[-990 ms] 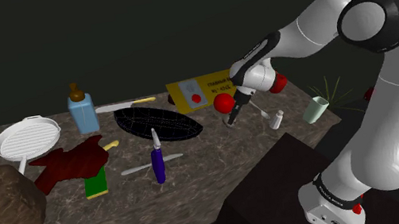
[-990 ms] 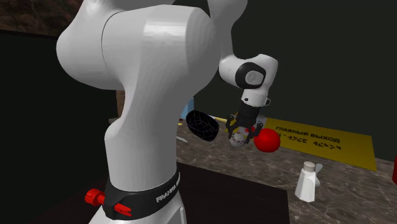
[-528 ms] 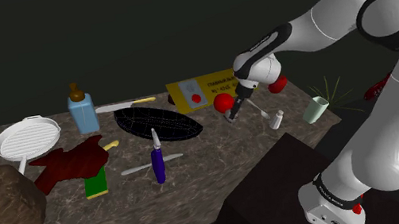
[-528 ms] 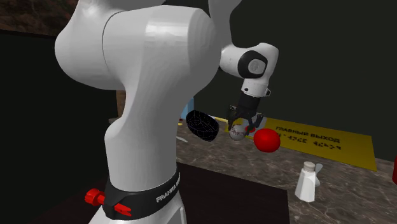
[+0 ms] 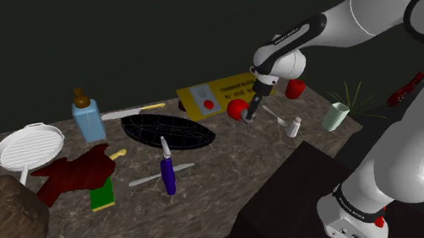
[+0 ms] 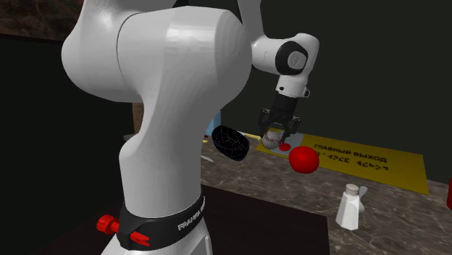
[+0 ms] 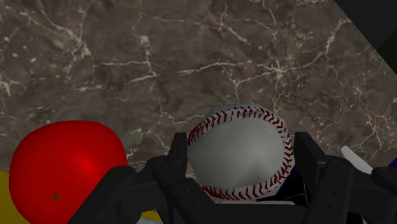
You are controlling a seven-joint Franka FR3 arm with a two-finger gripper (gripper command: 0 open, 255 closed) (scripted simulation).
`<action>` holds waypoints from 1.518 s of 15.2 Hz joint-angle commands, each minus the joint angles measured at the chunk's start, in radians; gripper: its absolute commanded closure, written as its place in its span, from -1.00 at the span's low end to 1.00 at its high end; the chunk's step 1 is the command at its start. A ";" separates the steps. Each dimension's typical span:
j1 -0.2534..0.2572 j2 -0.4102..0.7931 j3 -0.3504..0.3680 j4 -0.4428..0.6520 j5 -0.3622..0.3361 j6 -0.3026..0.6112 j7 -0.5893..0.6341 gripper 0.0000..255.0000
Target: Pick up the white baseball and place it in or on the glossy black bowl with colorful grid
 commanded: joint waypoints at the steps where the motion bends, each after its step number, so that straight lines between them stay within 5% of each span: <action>1: 0.001 -0.023 -0.004 0.006 -0.023 -0.024 0.021 1.00; 7: 0.001 -0.082 -0.010 0.017 -0.074 -0.083 0.070 1.00; 23: 0.163 0.225 0.137 0.432 -0.010 -0.120 0.366 1.00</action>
